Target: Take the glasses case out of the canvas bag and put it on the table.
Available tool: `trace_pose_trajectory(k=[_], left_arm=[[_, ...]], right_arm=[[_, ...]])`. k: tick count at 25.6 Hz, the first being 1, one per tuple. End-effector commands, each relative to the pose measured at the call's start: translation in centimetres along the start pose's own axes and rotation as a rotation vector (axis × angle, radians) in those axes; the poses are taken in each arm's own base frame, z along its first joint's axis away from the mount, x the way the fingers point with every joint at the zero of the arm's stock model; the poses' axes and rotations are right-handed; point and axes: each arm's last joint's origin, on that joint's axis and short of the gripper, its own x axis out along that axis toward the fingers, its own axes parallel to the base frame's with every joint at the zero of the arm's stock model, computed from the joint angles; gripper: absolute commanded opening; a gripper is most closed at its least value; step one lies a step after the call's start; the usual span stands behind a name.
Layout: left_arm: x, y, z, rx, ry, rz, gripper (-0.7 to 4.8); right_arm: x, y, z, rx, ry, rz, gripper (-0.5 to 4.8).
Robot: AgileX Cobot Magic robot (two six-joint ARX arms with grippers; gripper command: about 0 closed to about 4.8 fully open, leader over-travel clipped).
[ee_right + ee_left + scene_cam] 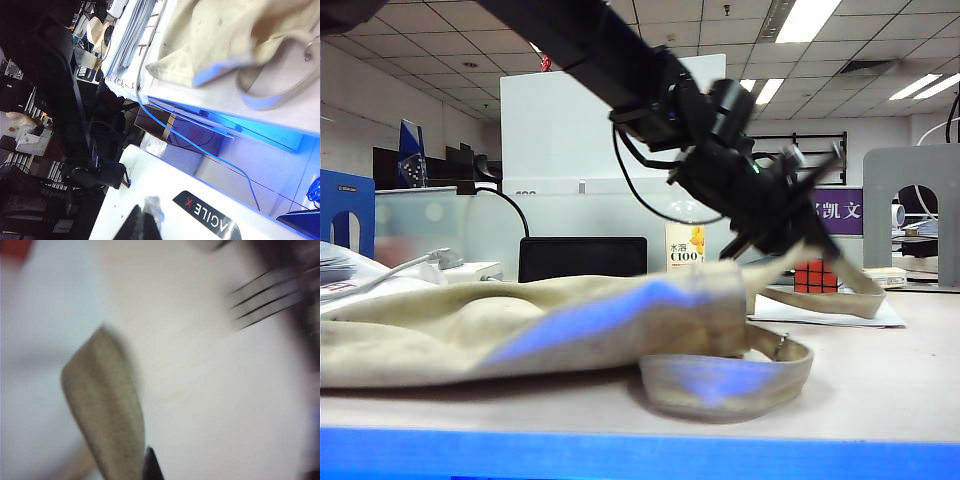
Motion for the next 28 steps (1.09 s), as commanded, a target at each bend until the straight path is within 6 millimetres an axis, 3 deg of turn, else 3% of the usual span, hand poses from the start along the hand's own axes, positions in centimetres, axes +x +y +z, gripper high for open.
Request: trace_pose_trajectory(k=[1, 4, 7, 10, 14, 15, 18, 24, 28], left_arm=[[-3.2, -3.0, 3.9, -0.045, -0.101, -0.290, -0.06], [-7.6, -6.1, 6.0, -0.063, -0.004, -0.465, -0.05], [-11.9, -9.7, 6.6, -0.052, 0.102, -0.515, -0.06], [-16.7, -13.1, 5.7, -0.004, 0.163, -0.409, -0.06], [-21.8, -15.6, 3.2, -0.016, 0.299, -0.241, -0.05], [-22.5, -16.0, 2.9, -0.023, 0.314, -0.232, -0.06], [-25.5, -19.7, 1.5, 0.026, 0.344, -0.225, -0.06], [-27.4, -25.7, -0.6, 0.150, 0.353, -0.306, -0.06], [-27.4, -27.6, -1.6, 0.208, 0.349, -0.280, -0.06]], right_arm=[[-0.1, 0.3, 0.3, -0.052, -0.028, 0.012, -0.01], [-0.1, 0.6, 0.9, -0.112, -0.077, 0.012, -0.01], [0.0, 0.8, 1.9, -0.162, -0.152, -0.030, -0.02], [1.0, 0.1, 4.0, -0.125, -0.150, -0.091, -0.02], [2.2, -0.7, 5.8, -0.146, -0.177, -0.171, -0.02], [2.6, -1.1, 6.2, -0.120, -0.157, -0.189, -0.02], [4.7, -3.0, 8.2, -0.108, -0.054, -0.229, -0.02], [7.4, -4.6, 11.1, -0.151, -0.012, -0.140, -0.02], [9.9, -4.5, 11.5, -0.208, 0.064, -0.033, -0.02]])
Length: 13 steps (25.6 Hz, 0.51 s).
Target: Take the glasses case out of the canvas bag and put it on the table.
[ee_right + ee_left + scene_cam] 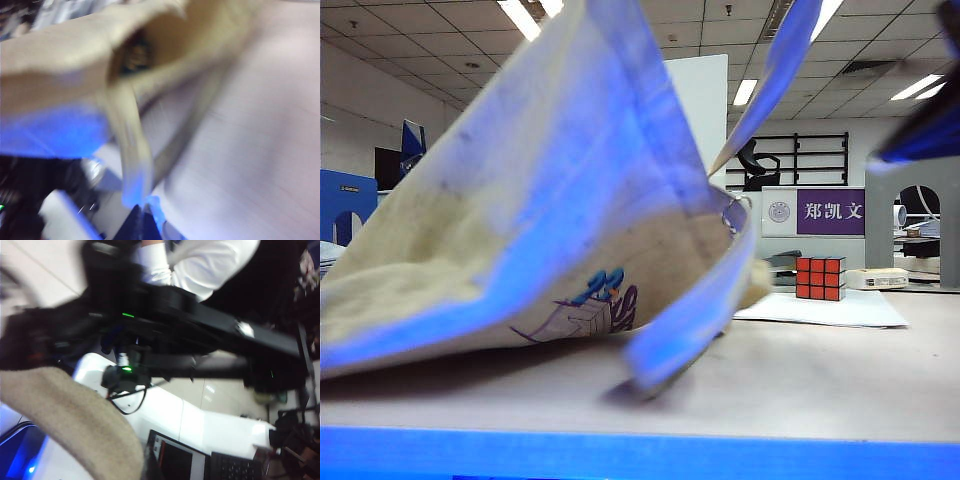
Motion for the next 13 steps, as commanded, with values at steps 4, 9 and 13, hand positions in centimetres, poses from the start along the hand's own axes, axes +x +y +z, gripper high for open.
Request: trace_pose_trajectory(k=[4, 9, 13], left_arm=[[1.1, 0.1, 0.1, 0.034, -0.024, 0.156, -0.06], [0.3, 2.4, 0.1, -0.016, -0.018, 0.243, -0.06], [-1.5, 4.0, 0.2, -0.056, -0.046, 0.310, -0.06]], right_arm=[[5.0, 3.3, -1.2, -0.199, 0.117, 0.113, 0.01], [4.9, 4.6, -2.1, -0.274, 0.107, 0.069, 4.79], [1.0, 5.3, -1.4, -0.332, -0.060, 0.066, 4.79]])
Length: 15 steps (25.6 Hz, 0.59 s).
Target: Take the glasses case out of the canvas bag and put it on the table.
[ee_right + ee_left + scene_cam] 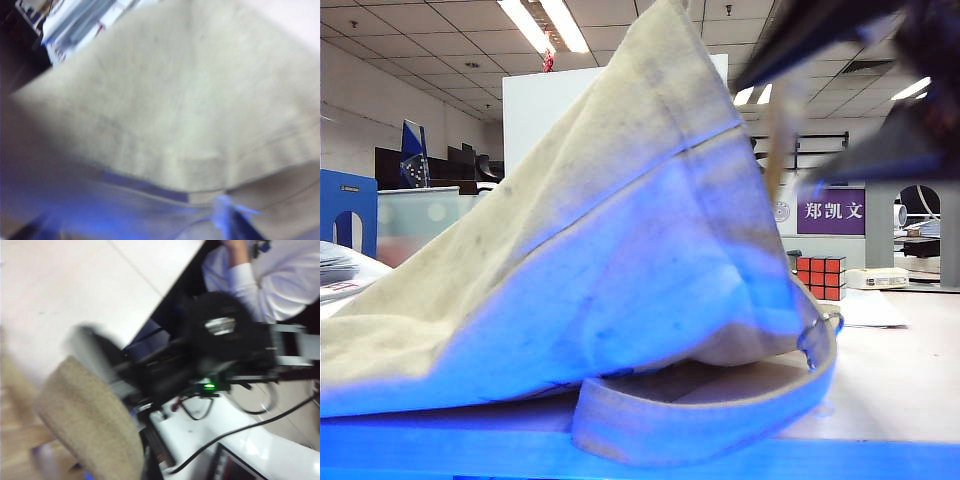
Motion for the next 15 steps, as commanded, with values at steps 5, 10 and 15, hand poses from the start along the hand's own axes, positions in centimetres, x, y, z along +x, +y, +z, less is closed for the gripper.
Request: trace_pose_trajectory(k=[5, 10, 15], left_arm=[[-0.9, 0.5, 0.1, -0.009, -0.009, -0.060, -0.06], [0.2, -0.9, -0.3, 0.021, 0.029, -0.095, -0.06], [0.3, -1.0, -0.1, 0.041, 0.012, -0.097, -0.05]], right_arm=[[-4.5, 2.1, 1.8, -0.169, -0.301, 0.018, 4.79], [-3.8, 1.8, 2.7, -0.188, -0.344, 0.012, 0.76], [-4.4, 2.7, 3.6, -0.216, -0.377, 0.040, -0.06]])
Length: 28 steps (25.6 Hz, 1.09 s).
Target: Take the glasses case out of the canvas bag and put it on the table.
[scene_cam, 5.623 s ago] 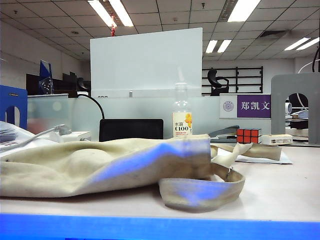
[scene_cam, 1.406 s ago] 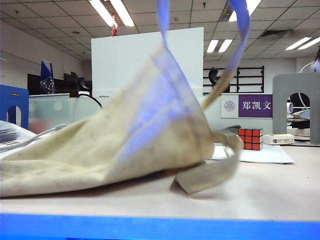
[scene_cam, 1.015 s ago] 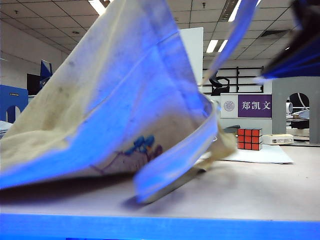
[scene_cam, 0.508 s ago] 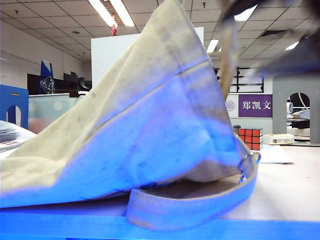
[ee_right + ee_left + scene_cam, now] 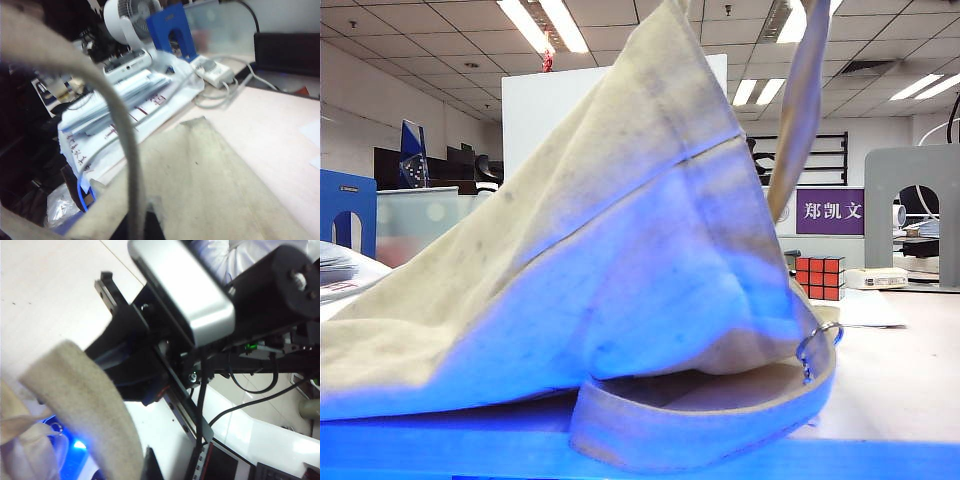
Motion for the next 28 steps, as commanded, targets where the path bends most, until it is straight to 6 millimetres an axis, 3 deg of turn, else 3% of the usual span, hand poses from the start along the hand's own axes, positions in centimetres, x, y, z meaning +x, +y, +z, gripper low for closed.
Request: trace_pose_trajectory(k=[1, 5, 6, 8, 9, 11, 16, 26, 27, 28], left_arm=[[-0.3, -0.3, 0.4, 0.043, -0.045, -0.010, -0.05], [-0.3, -0.4, 0.9, 0.081, -0.092, -0.018, 0.03], [-0.3, -0.4, 1.0, 0.088, -0.101, -0.019, 0.39], [-0.3, -0.5, 1.4, 0.109, -0.129, -0.023, 2.21], [-0.4, -0.5, 1.4, 0.112, -0.134, -0.024, 2.69], [-0.4, -0.5, 1.5, 0.113, -0.138, -0.022, 3.05], [0.5, 0.3, 1.7, 0.088, -0.124, 0.020, 3.05], [4.4, 3.0, 1.7, -0.056, 0.043, -0.050, 3.01], [4.5, 3.2, 1.8, -0.056, 0.041, -0.050, 2.88], [4.5, 3.2, 1.9, -0.059, 0.035, -0.053, 1.61]], right_arm=[[-0.2, 0.5, 0.8, -0.013, -0.015, 0.031, -0.06], [-0.3, 0.9, 1.3, -0.009, 0.007, 0.066, -0.06], [-0.4, 0.9, 1.4, -0.010, 0.008, 0.075, -0.06], [-0.5, 1.1, 1.6, -0.015, 0.005, 0.089, -0.06], [-0.5, 1.2, 1.7, -0.017, 0.001, 0.090, -0.06], [-0.7, 1.3, 1.7, -0.021, -0.005, 0.092, -0.06], [-1.2, 1.6, 1.9, -0.033, -0.025, 0.099, -0.06], [-1.6, 1.7, 1.4, -0.035, 0.008, 0.088, -0.06], [-1.7, 1.7, 1.4, -0.035, 0.008, 0.088, -0.06], [-1.8, 1.7, 1.3, -0.030, 0.021, 0.083, -0.06]])
